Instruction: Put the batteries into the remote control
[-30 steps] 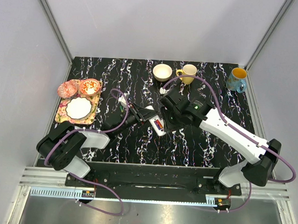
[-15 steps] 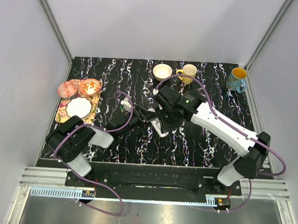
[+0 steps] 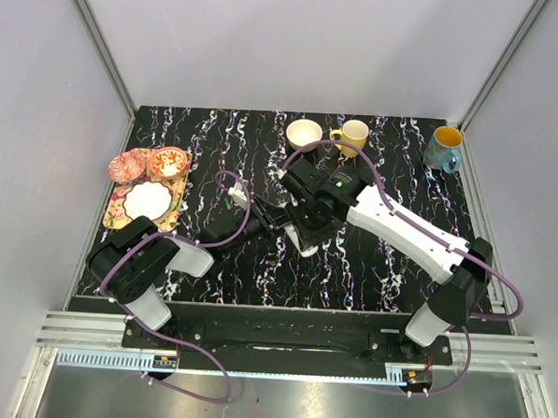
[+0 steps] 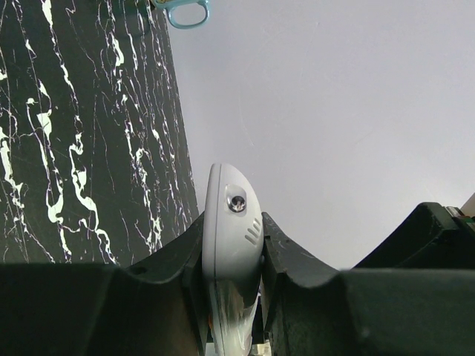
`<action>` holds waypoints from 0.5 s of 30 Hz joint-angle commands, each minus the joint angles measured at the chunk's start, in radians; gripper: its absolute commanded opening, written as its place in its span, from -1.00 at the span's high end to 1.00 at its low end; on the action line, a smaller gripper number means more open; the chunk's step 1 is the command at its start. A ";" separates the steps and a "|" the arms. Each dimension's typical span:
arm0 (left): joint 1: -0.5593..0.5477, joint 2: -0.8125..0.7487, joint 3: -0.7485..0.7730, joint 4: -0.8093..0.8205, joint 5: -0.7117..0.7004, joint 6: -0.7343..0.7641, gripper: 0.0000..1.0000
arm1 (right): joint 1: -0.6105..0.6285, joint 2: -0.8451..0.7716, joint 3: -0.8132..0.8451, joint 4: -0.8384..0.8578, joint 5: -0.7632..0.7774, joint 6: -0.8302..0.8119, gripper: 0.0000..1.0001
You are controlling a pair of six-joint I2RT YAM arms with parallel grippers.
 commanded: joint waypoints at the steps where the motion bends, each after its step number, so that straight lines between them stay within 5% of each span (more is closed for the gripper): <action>1: -0.008 0.006 0.025 0.169 -0.025 -0.019 1.00 | -0.007 0.011 0.045 -0.022 0.026 -0.030 1.00; 15: -0.015 0.003 0.018 0.193 -0.012 -0.030 1.00 | -0.019 0.011 0.031 -0.017 0.075 -0.039 1.00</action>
